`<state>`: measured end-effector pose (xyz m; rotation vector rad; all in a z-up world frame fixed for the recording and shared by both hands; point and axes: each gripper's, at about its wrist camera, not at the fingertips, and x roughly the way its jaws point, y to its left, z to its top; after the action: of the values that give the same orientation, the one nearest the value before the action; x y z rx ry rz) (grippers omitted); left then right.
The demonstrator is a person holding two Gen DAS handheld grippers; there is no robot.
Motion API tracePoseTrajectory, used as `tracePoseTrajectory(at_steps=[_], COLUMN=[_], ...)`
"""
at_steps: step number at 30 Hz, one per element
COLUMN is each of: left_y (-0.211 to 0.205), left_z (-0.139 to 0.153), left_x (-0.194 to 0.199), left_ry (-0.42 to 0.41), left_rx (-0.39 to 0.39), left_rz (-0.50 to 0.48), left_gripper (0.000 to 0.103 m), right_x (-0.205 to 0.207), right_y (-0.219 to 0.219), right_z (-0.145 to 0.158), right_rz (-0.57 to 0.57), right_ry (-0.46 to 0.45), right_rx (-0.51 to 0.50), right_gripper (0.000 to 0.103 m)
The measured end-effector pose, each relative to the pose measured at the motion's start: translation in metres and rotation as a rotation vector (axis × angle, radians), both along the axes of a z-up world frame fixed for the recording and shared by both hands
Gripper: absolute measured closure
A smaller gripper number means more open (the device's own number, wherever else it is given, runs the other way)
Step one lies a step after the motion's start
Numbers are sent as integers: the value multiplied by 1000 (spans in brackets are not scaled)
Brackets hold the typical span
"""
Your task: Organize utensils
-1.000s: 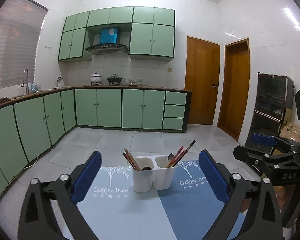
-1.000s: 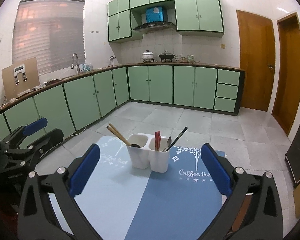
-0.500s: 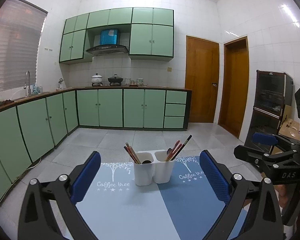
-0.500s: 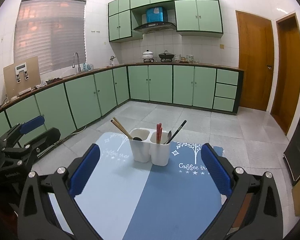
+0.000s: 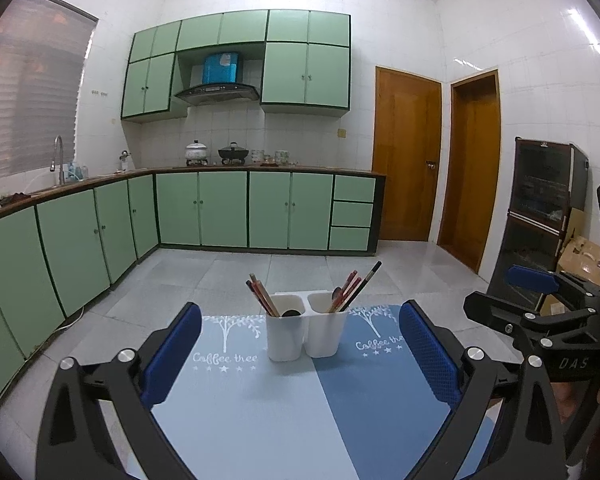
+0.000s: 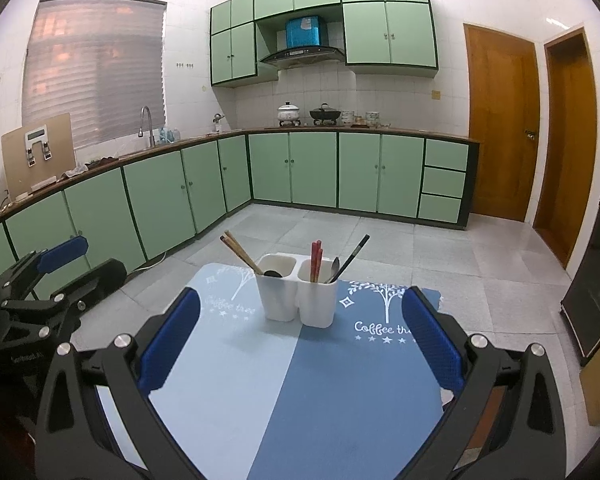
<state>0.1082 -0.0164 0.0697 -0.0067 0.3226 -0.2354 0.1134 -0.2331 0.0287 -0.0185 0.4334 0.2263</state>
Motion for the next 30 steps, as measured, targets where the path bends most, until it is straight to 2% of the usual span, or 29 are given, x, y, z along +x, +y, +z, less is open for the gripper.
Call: tracePoseTrajectory(at_steps=[30], left_y=[1], left_z=[-4], left_x=[-1], left_ry=[24], left_rx=[-11], left_rz=[9], left_gripper=[6], right_x=[1], right_y=[2], right_z=[-2], right_rz=[9], right_ry=[5], right_rx=[-14], right_gripper=[5])
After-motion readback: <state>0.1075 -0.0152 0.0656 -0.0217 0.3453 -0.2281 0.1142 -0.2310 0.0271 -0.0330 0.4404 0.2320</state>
